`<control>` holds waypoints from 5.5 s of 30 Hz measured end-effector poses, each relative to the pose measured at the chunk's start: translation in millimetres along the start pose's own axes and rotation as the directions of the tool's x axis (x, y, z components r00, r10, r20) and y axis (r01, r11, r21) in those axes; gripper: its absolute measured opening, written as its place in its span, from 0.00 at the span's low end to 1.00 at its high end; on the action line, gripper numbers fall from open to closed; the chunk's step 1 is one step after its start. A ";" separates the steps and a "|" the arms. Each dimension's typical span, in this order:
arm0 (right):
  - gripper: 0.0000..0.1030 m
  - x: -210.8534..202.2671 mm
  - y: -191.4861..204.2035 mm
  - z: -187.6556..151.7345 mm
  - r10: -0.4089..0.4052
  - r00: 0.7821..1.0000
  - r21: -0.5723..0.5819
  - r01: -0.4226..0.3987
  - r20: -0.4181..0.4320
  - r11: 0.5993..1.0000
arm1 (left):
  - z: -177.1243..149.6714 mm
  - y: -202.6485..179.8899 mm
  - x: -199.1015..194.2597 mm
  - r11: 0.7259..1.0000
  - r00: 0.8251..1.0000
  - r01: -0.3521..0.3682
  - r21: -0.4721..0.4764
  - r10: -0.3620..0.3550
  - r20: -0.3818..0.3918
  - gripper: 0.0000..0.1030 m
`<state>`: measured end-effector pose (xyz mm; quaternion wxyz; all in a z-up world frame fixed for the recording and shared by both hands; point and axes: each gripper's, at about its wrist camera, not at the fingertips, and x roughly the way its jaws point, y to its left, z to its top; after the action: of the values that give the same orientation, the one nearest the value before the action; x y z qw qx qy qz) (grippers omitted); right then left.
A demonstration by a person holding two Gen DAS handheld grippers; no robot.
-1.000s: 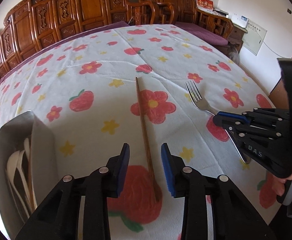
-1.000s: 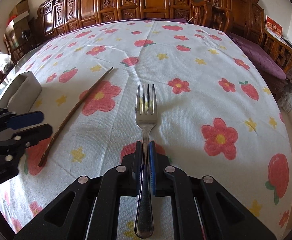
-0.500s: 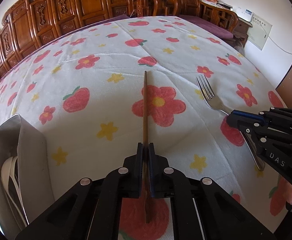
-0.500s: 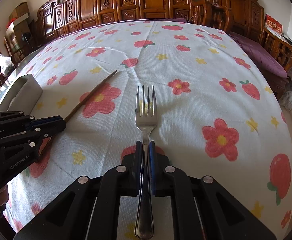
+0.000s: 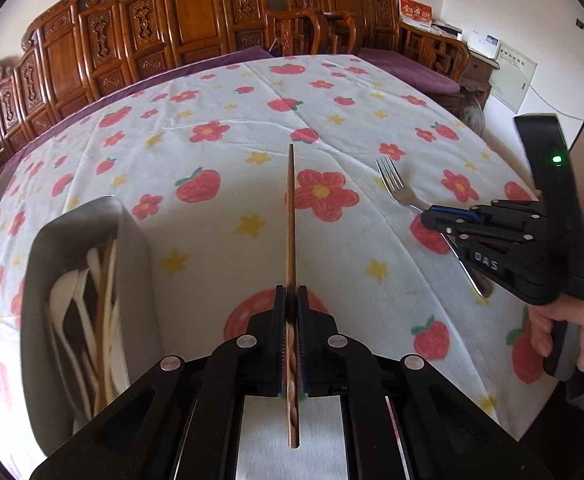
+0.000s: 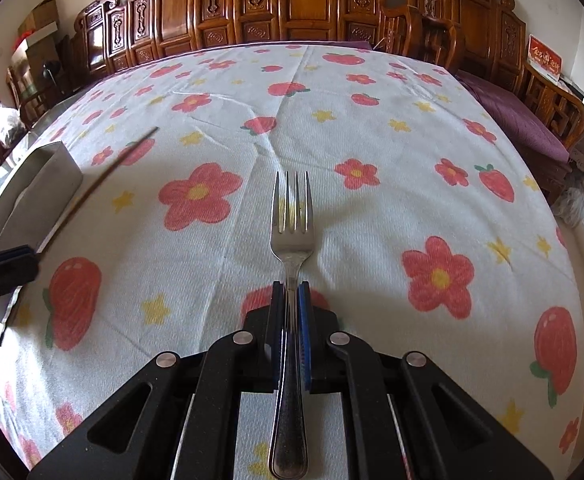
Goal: Organize utensils
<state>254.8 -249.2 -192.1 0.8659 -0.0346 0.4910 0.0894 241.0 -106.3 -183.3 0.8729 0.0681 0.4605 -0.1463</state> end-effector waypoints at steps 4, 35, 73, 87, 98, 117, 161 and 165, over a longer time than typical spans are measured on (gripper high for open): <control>0.08 -3.3 5.0 -5.5 -0.028 1.000 -0.020 0.028 0.010 0.999 | -5.7 4.9 -23.4 1.000 1.000 -0.013 0.002 0.013 0.021 0.04; 0.08 -106.9 89.8 2.4 0.075 0.989 -0.159 -0.054 0.126 0.986 | -34.1 85.5 -99.3 0.991 0.989 -0.077 -0.106 0.089 0.119 0.04; 0.08 -115.4 173.3 29.5 0.210 0.969 -0.281 -0.167 0.129 0.945 | -45.4 151.6 -52.8 0.981 0.996 -0.094 -0.173 0.091 -0.024 0.19; 0.08 -105.6 233.1 52.5 0.275 0.955 -0.308 -0.230 0.112 0.923 | -38.9 188.1 -124.0 0.971 0.987 -0.120 -0.206 0.140 0.085 0.20; 0.08 -84.6 255.7 66.1 0.299 0.951 -0.261 -0.270 0.080 0.927 | -45.4 204.0 -148.2 0.964 0.979 -0.127 -0.234 0.160 0.127 0.45; 0.08 -4.9 291.5 73.1 0.281 0.959 -0.138 -0.284 -0.043 0.949 | -63.5 238.2 -142.2 0.943 0.976 -0.168 -0.288 0.201 0.088 0.71; 0.73 -166.3 166.5 20.1 0.154 0.949 -0.065 -0.141 0.274 0.988 | -46.5 142.7 -170.9 0.967 0.975 -0.119 -0.225 0.157 0.158 0.92; 0.85 -183.9 152.0 7.2 0.120 0.947 -0.041 -0.113 0.297 0.993 | -47.1 127.7 -177.9 0.967 0.975 -0.120 -0.225 0.158 0.159 0.92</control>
<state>139.9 -121.2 -26.7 0.9228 -0.0020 0.3547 0.1503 149.8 61.0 -65.5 0.9204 -0.0071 0.3890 -0.0393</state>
